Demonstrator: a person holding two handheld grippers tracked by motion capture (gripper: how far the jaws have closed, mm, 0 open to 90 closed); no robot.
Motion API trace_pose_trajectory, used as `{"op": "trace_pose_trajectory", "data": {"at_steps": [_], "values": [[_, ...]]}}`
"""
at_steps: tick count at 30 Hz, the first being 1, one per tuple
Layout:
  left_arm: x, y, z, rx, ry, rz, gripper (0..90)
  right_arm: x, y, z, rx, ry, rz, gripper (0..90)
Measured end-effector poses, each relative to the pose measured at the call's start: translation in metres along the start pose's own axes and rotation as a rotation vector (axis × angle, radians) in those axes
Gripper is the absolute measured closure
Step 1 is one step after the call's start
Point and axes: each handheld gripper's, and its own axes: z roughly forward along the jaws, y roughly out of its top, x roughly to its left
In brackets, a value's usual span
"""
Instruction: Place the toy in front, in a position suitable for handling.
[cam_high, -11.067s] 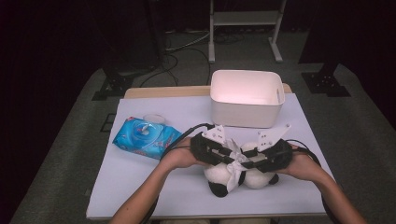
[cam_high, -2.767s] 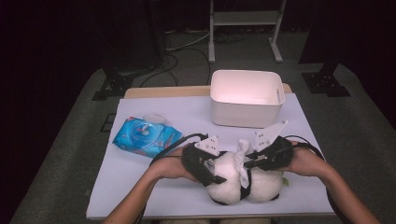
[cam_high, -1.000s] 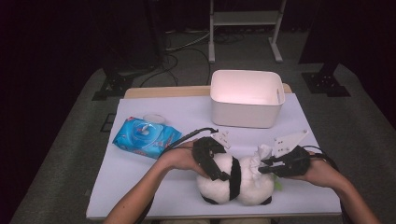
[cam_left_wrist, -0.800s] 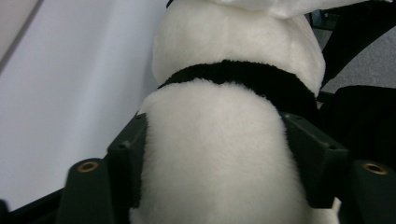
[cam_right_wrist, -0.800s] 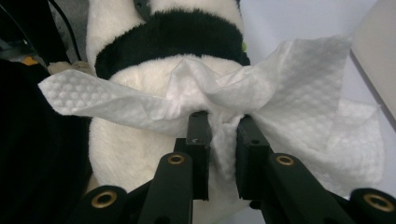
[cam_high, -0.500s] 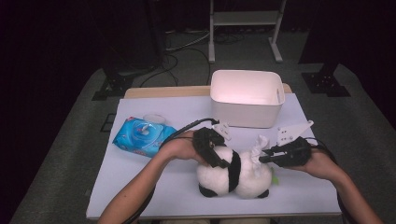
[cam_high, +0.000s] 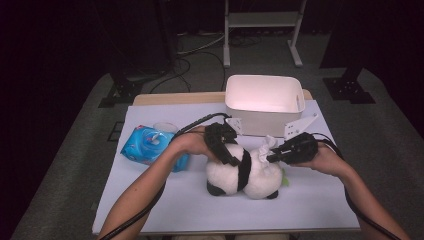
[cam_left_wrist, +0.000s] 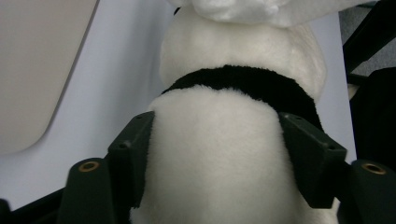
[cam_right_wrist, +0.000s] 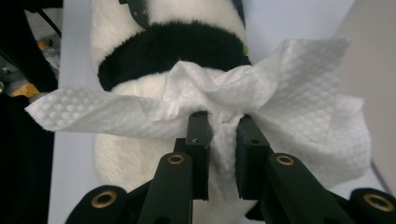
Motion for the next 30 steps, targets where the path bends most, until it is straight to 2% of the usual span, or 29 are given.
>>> {"op": "trace_pose_trajectory", "data": {"at_steps": [3,6,11,13,15,18,24,30], "values": [[-0.002,-0.002,-0.003,-0.023,-0.016,-0.029,23.6,0.007,-0.001,0.002,-0.005,0.012,-0.007,77.4],[-0.008,0.0,-0.008,-0.034,-0.021,-0.036,20.3,0.019,0.001,0.003,0.013,0.01,-0.037,77.4],[-0.022,0.002,-0.019,-0.044,0.008,-0.021,15.4,0.042,0.002,0.003,0.031,-0.006,-0.092,77.4],[-0.025,0.0,-0.024,-0.051,0.014,-0.042,12.1,0.05,0.0,0.002,0.03,-0.013,-0.108,77.3],[-0.028,-0.003,-0.027,-0.043,0.026,-0.045,10.7,0.057,0.0,0.002,0.03,-0.014,-0.122,77.4],[-0.03,-0.007,-0.029,-0.036,0.019,-0.061,9.6,0.067,0.001,0.003,0.041,-0.021,-0.148,77.3],[-0.033,-0.019,-0.029,-0.05,-0.032,-0.093,6.8,0.08,0.001,0.003,0.049,-0.018,-0.173,77.3],[-0.035,-0.034,-0.02,-0.073,-0.113,-0.142,6.4,0.089,0.002,0.003,0.065,0.0,-0.2,77.3]]}}
